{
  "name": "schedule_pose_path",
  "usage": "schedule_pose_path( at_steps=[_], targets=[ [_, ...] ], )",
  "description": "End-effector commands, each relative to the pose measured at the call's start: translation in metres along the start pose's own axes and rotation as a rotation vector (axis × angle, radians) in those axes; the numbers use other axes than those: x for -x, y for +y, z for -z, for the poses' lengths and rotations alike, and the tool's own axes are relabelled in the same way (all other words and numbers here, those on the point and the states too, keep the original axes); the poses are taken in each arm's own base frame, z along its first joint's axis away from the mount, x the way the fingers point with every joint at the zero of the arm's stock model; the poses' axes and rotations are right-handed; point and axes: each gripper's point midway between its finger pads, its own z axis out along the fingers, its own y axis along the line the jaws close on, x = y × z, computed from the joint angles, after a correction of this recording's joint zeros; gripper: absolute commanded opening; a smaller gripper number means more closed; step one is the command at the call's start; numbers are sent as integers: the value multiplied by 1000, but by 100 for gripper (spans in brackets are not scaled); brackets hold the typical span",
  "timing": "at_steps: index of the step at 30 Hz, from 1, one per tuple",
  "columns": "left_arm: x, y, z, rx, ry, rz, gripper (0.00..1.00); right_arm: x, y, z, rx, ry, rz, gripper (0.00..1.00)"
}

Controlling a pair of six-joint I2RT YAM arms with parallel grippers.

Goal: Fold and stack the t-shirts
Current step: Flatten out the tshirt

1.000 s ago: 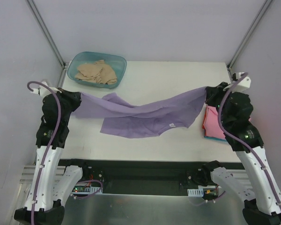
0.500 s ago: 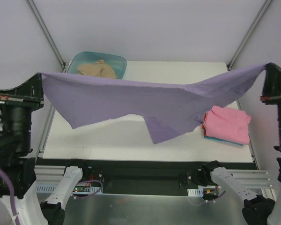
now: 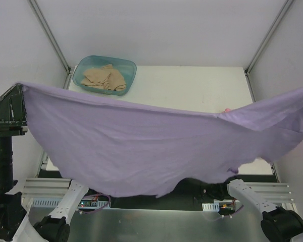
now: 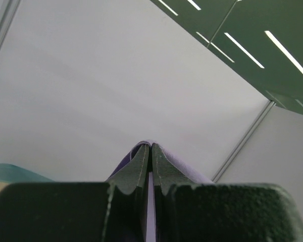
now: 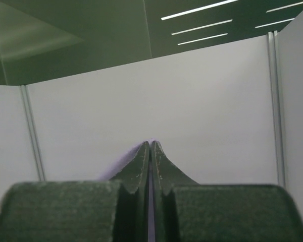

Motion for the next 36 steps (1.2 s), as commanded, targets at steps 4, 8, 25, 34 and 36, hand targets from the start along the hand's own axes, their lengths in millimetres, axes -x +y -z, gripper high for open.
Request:
schedule_pose_path(
  at_steps=[4, 8, 25, 34, 36],
  targets=[
    [-117, 92, -81, 249, 265, -75, 0, -151, -41, -84, -207, 284, 238, 1],
    [-205, 162, -95, 404, 428, -99, 0, -257, -59, -104, -276, 441, 298, 1],
    [-534, 403, -14, 873, 1101, -125, 0, -739, -116, 18, -329, 1316, -157, 1],
    [-543, 420, -1, 924, 1132, -114, 0, -745, -112, 30, -340, 1368, -185, 1],
    [-538, 416, -1, 916, 1123, -112, 0, -737, -110, 33, -341, 1380, -193, 1]
  ],
)
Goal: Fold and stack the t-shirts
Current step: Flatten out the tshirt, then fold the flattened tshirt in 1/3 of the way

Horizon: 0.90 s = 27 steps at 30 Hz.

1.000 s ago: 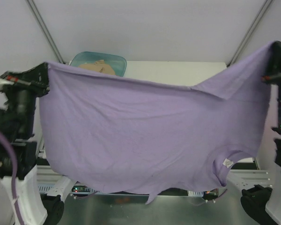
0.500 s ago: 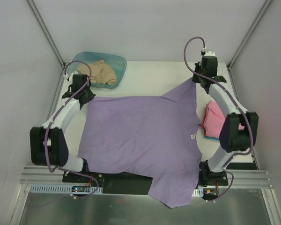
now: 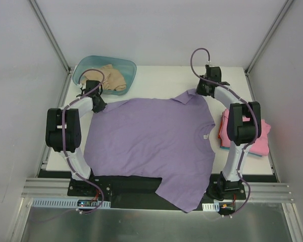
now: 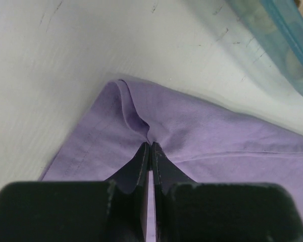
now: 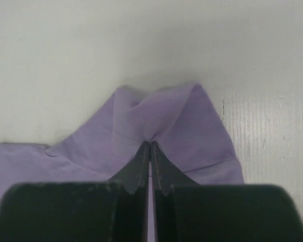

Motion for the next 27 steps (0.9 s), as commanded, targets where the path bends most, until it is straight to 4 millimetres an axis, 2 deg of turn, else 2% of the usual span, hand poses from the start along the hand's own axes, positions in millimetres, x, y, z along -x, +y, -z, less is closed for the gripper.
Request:
schedule_pose_path(
  at_steps=[1, 3, 4, 6, 7, 8, 9, 10, 11, 13, 14, 15, 16, 21, 23, 24, 27],
  targets=[
    [26, -11, 21, -58, -72, 35, 0, 44, 26, 48, 78, -100, -25, 1],
    [25, -11, 31, -74, -80, 29, 0, 39, 29, 59, 95, -82, -26, 1],
    [24, -11, 34, -80, -81, 29, 0, 30, 28, 66, 92, -51, -25, 1],
    [23, -11, 45, -100, -92, 28, 0, 29, 28, 85, 86, -51, -24, 1],
    [21, -11, 49, -107, -91, 28, 0, 17, 24, 90, 69, -18, -26, 1],
    [16, -7, 50, -104, -86, 30, 0, 20, 23, 104, 60, -34, -24, 1],
    [19, -8, 59, -115, -104, 35, 0, 17, 21, 110, 51, -26, -26, 1],
    [19, -5, 62, -110, -111, 38, 0, 4, 16, 115, 29, 14, -25, 1],
    [13, -1, 63, -102, -104, 40, 0, 5, 14, 128, 17, 5, -26, 1],
    [13, 1, 75, -111, -121, 47, 0, -12, 7, 143, -12, 58, -28, 1],
    [6, 7, 75, -100, -108, 48, 0, -21, 3, 147, -31, 79, -28, 1],
    [6, 7, 83, -110, -118, 51, 0, -20, 2, 159, -31, 66, -27, 1],
    [3, 8, 86, -116, -112, 49, 0, -28, -1, 167, -43, 91, -27, 1],
    [-18, 28, 103, -73, -86, 57, 0, -59, -16, 202, -96, 152, -31, 1],
    [-21, 33, 112, -68, -90, 61, 0, -67, -17, 211, -98, 159, -38, 1],
    [-27, 39, 115, -43, -72, 73, 0, -77, -20, 213, -106, 181, -42, 1],
    [-33, 49, 125, -13, -71, 96, 0, -87, -21, 231, -94, 185, -40, 1]
  ],
)
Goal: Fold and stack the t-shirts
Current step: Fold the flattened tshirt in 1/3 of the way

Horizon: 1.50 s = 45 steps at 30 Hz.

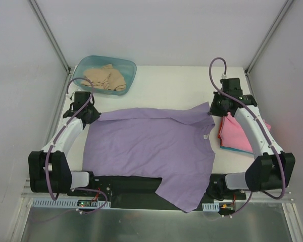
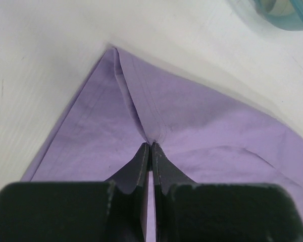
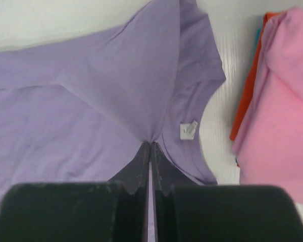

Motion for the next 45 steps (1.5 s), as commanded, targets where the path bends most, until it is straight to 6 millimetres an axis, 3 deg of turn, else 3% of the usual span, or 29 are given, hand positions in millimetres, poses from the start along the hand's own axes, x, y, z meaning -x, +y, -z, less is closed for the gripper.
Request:
schedule_pose_path(
  at_steps=[1, 9, 19, 32, 35, 38, 39, 40, 41, 44, 45],
  targets=[
    [-8, 21, 22, 79, 3, 50, 0, -29, -12, 28, -33, 42, -6, 1],
    [-8, 33, 35, 136, 0, 59, 0, -59, -33, 44, -103, 104, 22, 1],
    [-21, 54, 40, 233, 41, 40, 0, -71, -46, 51, -171, 160, 45, 3],
    [-46, 75, 26, 336, 119, 49, 0, -107, -56, 26, -199, 276, 26, 3],
    [-51, 82, 23, 368, 129, 45, 8, -101, -54, 22, -192, 256, 19, 3],
    [-53, 83, 20, 381, 150, 37, 9, -97, -46, 18, -158, 247, 16, 3],
    [-53, 82, 19, 379, 152, 38, 11, -91, -44, 17, -153, 237, 13, 3],
    [-50, 79, 19, 370, 149, 39, 21, -87, -42, 17, -150, 225, 11, 2],
    [-47, 76, 18, 364, 145, 41, 43, -85, -40, 16, -144, 221, 9, 2],
    [-37, 61, 22, 305, 130, 56, 79, -73, -32, 12, -116, 198, -1, 2],
    [-36, 54, 24, 273, 136, 65, 85, -66, -28, 12, -105, 181, -3, 2]
  ],
)
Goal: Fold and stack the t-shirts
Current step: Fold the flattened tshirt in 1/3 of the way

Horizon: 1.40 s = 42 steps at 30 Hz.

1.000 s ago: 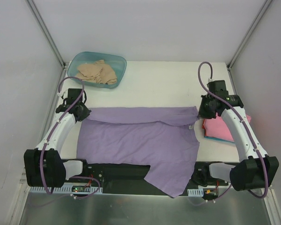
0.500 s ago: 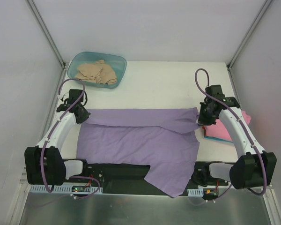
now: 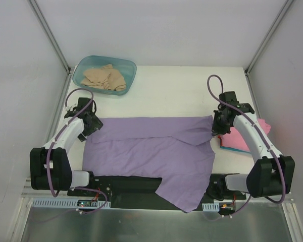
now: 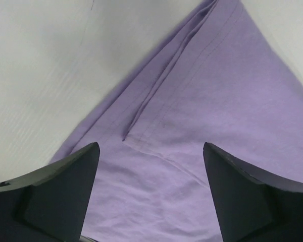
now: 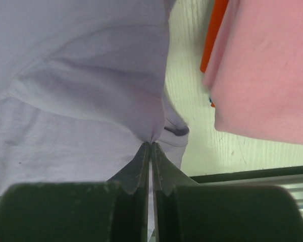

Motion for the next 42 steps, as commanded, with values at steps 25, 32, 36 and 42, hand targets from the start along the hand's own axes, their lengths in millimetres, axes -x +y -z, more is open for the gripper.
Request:
schedule_pose_path(
  at_steps=[25, 32, 36, 42],
  targets=[
    [-189, -306, 156, -821, 148, -645, 90, 161, 89, -90, 198, -4, -125, 1],
    [-275, -361, 167, -911, 281, -700, 66, 140, 74, -101, 252, 30, -169, 1],
    [-297, -373, 164, -933, 337, -678, 60, 134, 66, -101, 267, 39, -183, 1],
    [-320, -374, 144, -884, 358, -675, 52, 127, 68, -107, 308, 55, -199, 1]
  ],
)
